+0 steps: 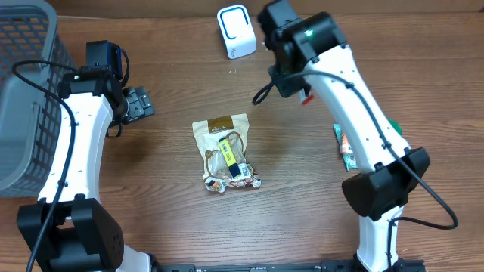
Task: Scan the item barcode
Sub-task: 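Carry the red stick right and set it beside the orange box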
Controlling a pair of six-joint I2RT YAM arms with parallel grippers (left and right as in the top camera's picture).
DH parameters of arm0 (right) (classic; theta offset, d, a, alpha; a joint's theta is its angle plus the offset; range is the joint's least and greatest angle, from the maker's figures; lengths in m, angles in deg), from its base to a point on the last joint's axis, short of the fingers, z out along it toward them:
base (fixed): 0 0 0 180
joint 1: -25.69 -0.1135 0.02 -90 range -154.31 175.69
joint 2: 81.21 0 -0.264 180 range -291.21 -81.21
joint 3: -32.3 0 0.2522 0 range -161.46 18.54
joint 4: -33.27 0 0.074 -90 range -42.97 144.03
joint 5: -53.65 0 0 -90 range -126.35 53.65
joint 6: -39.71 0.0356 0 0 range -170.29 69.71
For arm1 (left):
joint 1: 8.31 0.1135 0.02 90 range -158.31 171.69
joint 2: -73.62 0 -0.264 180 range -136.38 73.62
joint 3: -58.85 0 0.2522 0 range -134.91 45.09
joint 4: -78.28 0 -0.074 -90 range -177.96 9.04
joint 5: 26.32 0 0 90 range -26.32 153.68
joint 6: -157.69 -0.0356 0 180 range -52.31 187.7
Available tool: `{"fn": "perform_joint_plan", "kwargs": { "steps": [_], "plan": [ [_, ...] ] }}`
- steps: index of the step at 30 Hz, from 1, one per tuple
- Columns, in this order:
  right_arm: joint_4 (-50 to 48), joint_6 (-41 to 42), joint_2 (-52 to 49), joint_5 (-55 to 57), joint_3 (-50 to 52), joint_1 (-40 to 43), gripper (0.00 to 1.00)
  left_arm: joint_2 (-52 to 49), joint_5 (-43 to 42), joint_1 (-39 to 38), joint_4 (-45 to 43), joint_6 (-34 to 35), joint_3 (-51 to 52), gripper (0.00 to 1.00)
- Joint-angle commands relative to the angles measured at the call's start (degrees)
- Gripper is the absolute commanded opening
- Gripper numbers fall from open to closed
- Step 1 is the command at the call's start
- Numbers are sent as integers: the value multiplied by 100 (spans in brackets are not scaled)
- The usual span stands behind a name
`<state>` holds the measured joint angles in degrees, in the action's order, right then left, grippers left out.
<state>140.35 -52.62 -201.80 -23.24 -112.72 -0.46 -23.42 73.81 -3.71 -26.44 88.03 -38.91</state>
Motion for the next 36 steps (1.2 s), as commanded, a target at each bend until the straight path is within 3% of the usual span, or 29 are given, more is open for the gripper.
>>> {"fn": "perform_joint_plan", "kwargs": {
  "steps": [1, 7, 19, 25, 28, 32, 36],
  "plan": [
    [146, 459, -7, -1469, 205, 304, 4, 79, 37, -13, -7, -107, -79, 100],
    [-2, 579, -7, -1471, 1062, 645, 5, 79, 37, -13, -7, -107, -79, 100],
    [-1333, 579, -7, -1434, 3370, 986, 8, 79, 37, -13, -9, -107, -79, 100],
    [-1611, 584, -7, -1276, 3875, 1165, 8, 79, 37, -13, -7, -107, -79, 100],
    [-1611, 581, -7, -1279, 3886, 1233, 25, 79, 37, -13, -7, -107, -79, 100],
    [-1683, 579, -7, -1281, 3886, 1241, 33, 79, 37, -13, -7, -107, -79, 100],
    [-2013, 579, -7, -1285, 3886, 1235, 33, 79, 37, -13, -7, -107, -79, 100]
  ]
}}
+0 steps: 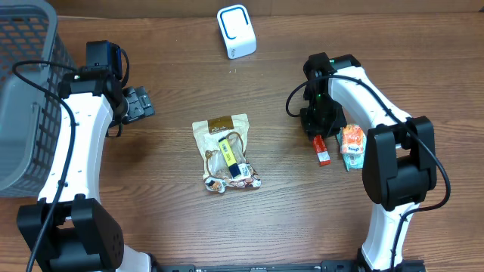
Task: Scan the item barcode
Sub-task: 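Carry the red stick right and set it beside the orange box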
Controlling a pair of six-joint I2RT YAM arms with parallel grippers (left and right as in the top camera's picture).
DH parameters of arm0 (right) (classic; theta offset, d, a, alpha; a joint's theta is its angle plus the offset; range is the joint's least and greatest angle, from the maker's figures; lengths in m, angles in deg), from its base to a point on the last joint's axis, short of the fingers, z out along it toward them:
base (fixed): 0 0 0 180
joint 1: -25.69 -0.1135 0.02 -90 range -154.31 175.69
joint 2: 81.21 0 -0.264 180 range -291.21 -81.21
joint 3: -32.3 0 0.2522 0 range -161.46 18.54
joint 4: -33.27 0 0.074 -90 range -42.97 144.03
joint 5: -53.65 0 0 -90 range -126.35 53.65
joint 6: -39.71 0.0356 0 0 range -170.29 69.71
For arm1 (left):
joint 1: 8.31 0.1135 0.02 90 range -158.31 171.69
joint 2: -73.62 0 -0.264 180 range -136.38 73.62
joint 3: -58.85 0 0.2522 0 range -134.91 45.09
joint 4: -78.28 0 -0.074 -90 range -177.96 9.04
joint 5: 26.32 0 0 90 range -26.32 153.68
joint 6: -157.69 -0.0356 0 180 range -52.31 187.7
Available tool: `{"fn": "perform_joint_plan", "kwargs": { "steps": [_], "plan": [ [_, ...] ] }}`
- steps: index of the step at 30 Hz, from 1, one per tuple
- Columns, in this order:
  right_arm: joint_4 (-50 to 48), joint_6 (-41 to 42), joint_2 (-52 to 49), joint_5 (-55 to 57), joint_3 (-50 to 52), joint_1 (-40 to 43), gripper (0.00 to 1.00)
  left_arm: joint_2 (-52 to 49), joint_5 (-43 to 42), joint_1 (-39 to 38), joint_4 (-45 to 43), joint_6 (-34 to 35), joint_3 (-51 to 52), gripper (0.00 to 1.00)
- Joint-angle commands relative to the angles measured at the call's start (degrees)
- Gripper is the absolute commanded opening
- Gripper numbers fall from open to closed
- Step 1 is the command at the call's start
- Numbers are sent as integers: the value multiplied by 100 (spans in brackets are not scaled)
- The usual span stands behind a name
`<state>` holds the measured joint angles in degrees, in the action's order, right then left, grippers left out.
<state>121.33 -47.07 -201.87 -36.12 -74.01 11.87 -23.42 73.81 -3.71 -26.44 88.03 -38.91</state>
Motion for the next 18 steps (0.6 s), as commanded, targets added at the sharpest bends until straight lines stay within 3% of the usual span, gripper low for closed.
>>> {"fn": "perform_joint_plan", "kwargs": {
  "steps": [1, 10, 18],
  "plan": [
    [-197, 26, 0, -20, 15, 2, 33, 79, 37, -13, -7, -107, -79, 100],
    [-1056, 586, 0, -350, 39, 2, 22, 79, 37, -13, -7, -107, -79, 100],
    [-1663, 730, 0, -632, 459, -101, 21, 79, 37, -13, -7, -107, -79, 100]
  ]
}}
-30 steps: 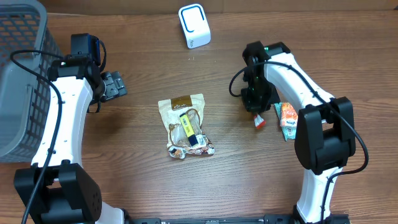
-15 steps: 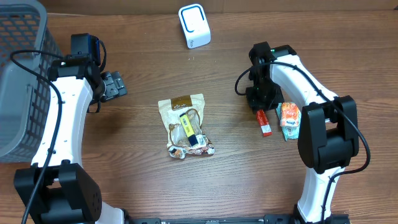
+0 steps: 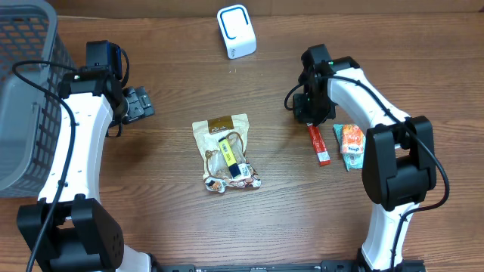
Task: Scan the item barcode
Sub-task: 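Carry the red stick right and set it beside the orange box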
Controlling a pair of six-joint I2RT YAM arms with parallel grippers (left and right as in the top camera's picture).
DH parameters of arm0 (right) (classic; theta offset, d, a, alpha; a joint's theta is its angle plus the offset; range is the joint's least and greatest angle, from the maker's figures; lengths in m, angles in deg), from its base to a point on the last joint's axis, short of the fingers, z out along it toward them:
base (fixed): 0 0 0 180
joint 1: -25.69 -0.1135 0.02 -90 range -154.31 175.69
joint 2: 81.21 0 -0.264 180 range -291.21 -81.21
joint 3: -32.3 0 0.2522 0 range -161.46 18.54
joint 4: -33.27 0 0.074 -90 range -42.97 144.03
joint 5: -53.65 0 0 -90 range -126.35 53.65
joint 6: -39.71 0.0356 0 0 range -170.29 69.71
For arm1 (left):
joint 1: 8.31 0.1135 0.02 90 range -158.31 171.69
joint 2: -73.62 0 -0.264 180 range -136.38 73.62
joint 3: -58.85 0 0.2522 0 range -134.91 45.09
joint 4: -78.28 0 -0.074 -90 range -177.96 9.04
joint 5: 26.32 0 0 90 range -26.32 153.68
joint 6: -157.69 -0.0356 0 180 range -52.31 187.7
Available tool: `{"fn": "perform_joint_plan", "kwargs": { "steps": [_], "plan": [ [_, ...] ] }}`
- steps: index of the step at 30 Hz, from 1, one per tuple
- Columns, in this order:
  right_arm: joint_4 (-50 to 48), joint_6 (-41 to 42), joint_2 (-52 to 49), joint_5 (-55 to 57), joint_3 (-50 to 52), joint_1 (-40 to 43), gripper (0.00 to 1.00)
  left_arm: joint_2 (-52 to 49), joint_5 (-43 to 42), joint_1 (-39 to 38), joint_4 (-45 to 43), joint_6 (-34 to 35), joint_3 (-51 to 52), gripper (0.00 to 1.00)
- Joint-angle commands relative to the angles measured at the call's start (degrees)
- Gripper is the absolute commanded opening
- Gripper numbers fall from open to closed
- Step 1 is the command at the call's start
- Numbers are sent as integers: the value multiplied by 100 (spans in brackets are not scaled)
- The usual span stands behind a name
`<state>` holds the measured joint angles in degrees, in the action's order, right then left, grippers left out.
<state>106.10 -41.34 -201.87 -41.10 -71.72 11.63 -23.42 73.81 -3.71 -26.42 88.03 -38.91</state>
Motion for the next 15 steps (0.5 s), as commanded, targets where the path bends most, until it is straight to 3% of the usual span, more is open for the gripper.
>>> {"fn": "perform_joint_plan", "kwargs": {
  "steps": [1, 5, 15],
  "plan": [
    [-249, 157, 0, -133, 310, -90, 21, 79, 37, -13, -9, -107, -79, 100],
    [-485, 157, 0, -76, 562, -92, 21, 79, 37, -13, -9, -107, -79, 100],
    [310, 505, 0, 1215, 579, -85, 22, 79, 37, -13, -9, -107, -79, 100]
  ]
}}
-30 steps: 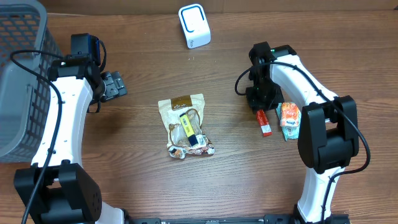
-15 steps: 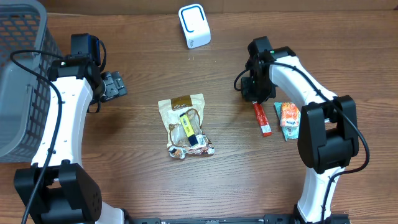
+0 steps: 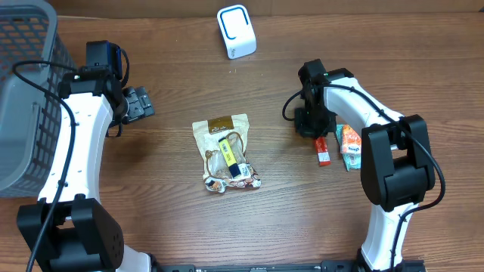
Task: Scan the item barcode
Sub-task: 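Carry the red stick right and set it beside the orange box, then move the right gripper left to the bundle's yellow stick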
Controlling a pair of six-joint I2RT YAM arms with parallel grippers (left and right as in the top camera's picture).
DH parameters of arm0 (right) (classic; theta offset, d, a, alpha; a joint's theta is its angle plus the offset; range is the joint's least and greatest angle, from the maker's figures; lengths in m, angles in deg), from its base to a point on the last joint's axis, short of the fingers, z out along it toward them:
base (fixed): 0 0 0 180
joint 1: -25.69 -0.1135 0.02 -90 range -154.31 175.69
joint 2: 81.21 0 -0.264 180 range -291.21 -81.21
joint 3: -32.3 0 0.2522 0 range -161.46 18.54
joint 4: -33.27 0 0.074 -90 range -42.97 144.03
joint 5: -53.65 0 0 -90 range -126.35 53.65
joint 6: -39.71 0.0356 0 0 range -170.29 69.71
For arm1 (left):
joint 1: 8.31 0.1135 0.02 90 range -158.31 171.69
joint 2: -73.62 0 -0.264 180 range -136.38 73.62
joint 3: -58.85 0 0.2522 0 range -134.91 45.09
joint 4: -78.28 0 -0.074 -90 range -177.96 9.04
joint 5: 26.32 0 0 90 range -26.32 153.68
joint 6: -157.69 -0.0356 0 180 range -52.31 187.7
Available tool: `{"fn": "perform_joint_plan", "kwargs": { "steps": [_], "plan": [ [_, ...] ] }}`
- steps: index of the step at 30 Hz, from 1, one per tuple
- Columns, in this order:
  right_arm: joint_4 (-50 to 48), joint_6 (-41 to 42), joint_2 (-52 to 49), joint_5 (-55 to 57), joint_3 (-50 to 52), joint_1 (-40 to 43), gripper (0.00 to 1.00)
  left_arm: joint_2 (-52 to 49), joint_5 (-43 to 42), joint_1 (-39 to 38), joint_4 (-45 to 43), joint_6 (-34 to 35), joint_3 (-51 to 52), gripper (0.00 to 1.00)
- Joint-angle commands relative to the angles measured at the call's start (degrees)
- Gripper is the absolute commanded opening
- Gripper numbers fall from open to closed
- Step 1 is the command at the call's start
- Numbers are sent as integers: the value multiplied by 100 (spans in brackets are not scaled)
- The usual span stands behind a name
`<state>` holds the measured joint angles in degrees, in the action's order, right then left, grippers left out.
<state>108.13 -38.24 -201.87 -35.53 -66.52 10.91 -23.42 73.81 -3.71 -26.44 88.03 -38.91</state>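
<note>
A white barcode scanner [image 3: 237,32] stands at the back of the table. A small red item [image 3: 323,153] lies flat at the right, its far end hidden under my right gripper [image 3: 314,130], which hangs low over it. The wrist covers the fingers, so their state does not show. A clear snack bag [image 3: 224,153] with a yellow packet inside lies in the middle. My left gripper [image 3: 140,103] rests at the left, far from all of these, with nothing between its fingers.
An orange and green packet [image 3: 350,143] lies just right of the red item. A grey wire basket [image 3: 23,98] fills the far left edge. The wooden table [image 3: 174,227] extends toward the front.
My right gripper has moved a little toward the front and now covers the far end of the red item, which lay fully in view before. The left arm has not moved.
My right arm was raised beside the scanner with something red at its gripper. Then it was down at the right with the red item on the table below it. Then it stood just behind the item, and now it is over the item's far end.
</note>
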Motion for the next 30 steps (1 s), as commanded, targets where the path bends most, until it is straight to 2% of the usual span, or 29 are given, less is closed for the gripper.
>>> {"fn": "perform_joint_plan", "kwargs": {
  "steps": [1, 10, 17, 22, 30],
  "plan": [
    [175, 192, 0, 715, 59, -13, 22, 79, 37, -13, -7, -107, -79, 100],
    [697, 190, 0, 1261, 59, -9, 22, 79, 35, -13, -7, -107, -79, 100],
    [682, 192, 2, 1228, -17, -11, 23, 79, 37, -13, -7, -107, -79, 100],
    [981, 190, 50, 544, -621, -127, 23, 79, 37, -13, -7, -107, -79, 100],
    [1078, 164, 79, -1397, -1456, -769, 23, 79, 37, -13, -7, -107, -79, 100]
  ]
}}
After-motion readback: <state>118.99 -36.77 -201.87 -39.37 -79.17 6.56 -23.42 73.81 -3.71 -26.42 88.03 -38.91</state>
